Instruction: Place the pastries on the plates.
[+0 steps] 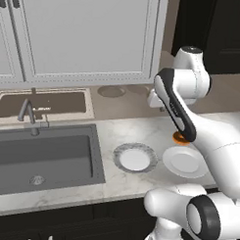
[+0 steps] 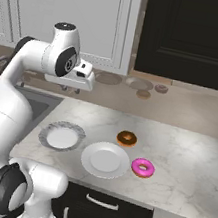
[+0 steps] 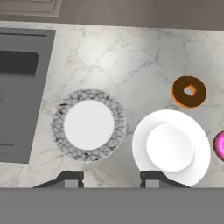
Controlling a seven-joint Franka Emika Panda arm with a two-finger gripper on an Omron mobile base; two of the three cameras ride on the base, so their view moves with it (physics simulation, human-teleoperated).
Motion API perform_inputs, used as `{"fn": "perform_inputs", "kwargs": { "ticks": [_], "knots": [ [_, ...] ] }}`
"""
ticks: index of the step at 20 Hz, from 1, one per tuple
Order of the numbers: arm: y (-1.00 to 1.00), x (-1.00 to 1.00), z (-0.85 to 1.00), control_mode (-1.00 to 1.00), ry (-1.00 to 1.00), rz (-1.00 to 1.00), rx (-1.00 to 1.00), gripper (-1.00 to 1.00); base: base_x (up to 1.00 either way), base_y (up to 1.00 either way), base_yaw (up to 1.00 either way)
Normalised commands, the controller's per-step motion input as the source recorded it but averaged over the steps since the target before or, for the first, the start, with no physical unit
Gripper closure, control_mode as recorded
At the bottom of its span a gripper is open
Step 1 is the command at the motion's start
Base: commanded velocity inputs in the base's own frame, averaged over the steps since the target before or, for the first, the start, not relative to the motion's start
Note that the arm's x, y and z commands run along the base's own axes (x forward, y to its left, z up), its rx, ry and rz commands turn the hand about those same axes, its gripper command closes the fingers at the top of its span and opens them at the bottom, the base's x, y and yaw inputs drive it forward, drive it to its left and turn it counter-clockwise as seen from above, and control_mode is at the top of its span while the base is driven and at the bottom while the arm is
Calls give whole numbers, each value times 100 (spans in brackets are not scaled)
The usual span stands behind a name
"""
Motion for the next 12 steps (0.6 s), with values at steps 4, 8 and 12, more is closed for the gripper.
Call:
{"fn": "perform_inputs", "kwargs": {
  "ticks": [4,8,12],
  "knots": [
    [0,-1,0,-100,0,0,0,-100,0,0,0],
    [0,0,0,-100,0,0,0,-100,0,0,0],
    [-2,1,-1,-100,0,0,0,-100,0,0,0]
  ]
}}
